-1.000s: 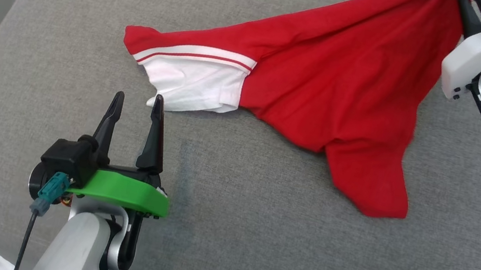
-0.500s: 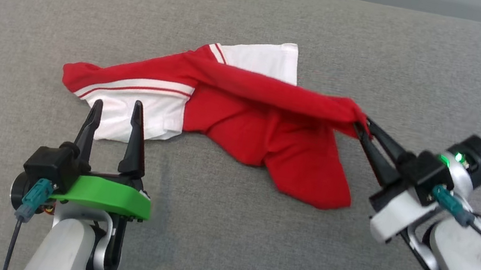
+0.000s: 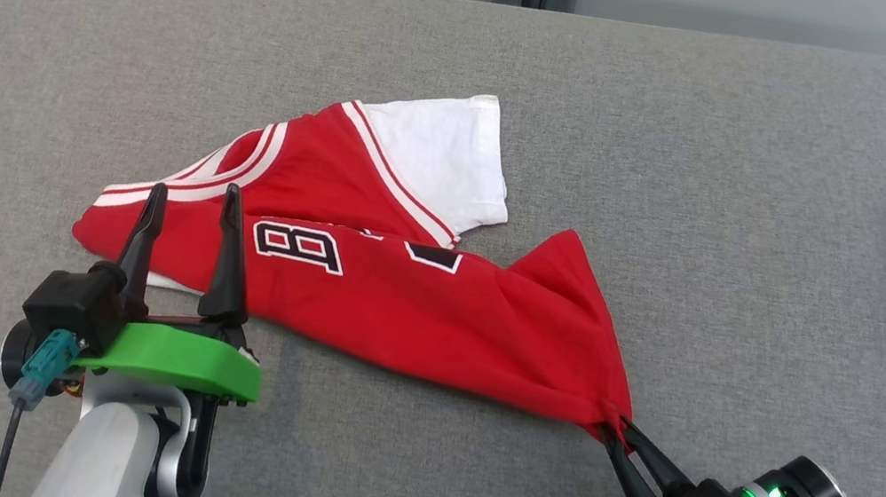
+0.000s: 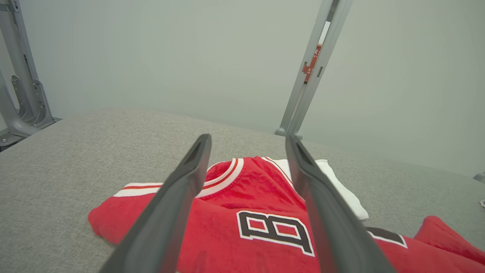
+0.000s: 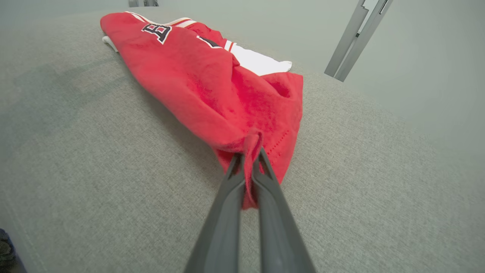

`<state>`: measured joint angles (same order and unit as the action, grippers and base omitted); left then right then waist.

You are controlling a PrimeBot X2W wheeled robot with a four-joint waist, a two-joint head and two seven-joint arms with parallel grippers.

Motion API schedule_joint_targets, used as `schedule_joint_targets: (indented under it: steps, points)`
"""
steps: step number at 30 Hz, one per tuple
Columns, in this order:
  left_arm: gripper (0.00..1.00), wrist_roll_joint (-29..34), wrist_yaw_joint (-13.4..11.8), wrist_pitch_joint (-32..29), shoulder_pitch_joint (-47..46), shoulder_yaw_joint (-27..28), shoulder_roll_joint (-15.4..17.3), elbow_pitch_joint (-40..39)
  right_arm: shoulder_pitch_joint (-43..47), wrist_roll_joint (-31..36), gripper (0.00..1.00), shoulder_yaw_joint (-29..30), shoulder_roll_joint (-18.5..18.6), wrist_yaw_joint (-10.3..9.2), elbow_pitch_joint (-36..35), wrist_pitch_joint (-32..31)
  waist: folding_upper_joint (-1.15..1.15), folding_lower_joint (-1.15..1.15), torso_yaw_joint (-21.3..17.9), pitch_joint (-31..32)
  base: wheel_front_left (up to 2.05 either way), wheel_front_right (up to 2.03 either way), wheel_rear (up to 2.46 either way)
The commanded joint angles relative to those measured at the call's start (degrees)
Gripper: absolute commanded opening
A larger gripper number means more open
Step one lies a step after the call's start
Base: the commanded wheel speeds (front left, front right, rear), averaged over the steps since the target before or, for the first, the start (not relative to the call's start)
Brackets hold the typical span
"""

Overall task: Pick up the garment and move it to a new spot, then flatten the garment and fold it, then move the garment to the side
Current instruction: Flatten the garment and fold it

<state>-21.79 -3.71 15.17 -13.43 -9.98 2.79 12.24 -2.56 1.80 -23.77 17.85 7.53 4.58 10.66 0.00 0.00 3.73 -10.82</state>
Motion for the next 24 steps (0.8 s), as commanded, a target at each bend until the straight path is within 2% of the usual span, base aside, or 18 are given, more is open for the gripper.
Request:
schedule_joint_targets:
  steps: [1, 2, 9, 15, 19, 24]
  points:
    - [1.0, 0.22, 0.31, -0.06, 0.63, 0.25, 0.2, 0.22, 0.9, 0.79, 0.93, 0.65, -0.48, -0.08, 0.74, 0.77, 0.0, 0.0, 0.04, 0.1, 0.0, 0.0, 0.0]
    - [1.0, 0.26, 0.33, -0.06, 0.8, 0.36, 0.2, 0.28, 1.52, 0.74, 1.0, 1.29, -1.16, -0.08, 1.51, 1.13, 0.0, 0.0, 0.04, 0.23, 0.0, 0.0, 0.0]
    - [1.0, 0.27, 0.4, -0.06, 1.7, 1.26, 0.2, 0.94, 5.59, -1.09, 1.0, 2.93, -1.1, -0.08, 3.37, 2.16, 0.0, 0.0, -0.07, 1.78, 0.0, 0.0, 0.0]
    - [1.0, -0.04, 0.16, -0.06, 2.8, 1.62, 0.2, 0.95, 8.79, -6.46, 1.0, 7.9, -1.35, -0.08, -0.48, 2.75, 0.0, 0.0, -0.17, 3.25, 0.0, 0.0, 0.0]
    - [1.0, -0.49, 0.1, -0.06, 3.26, 0.93, 0.2, 1.08, 6.76, -8.64, 1.0, 9.51, -1.06, -0.08, -4.14, 1.48, 0.0, 0.0, 0.78, 4.04, 0.0, 0.0, 0.0]
    - [1.0, -0.98, -0.42, -0.06, 3.52, 0.49, 0.2, 1.67, 1.49, -8.62, 1.0, 8.66, 0.45, -0.07, -4.25, -1.19, 0.0, 0.0, 2.86, 4.55, 0.0, 0.0, 0.0]
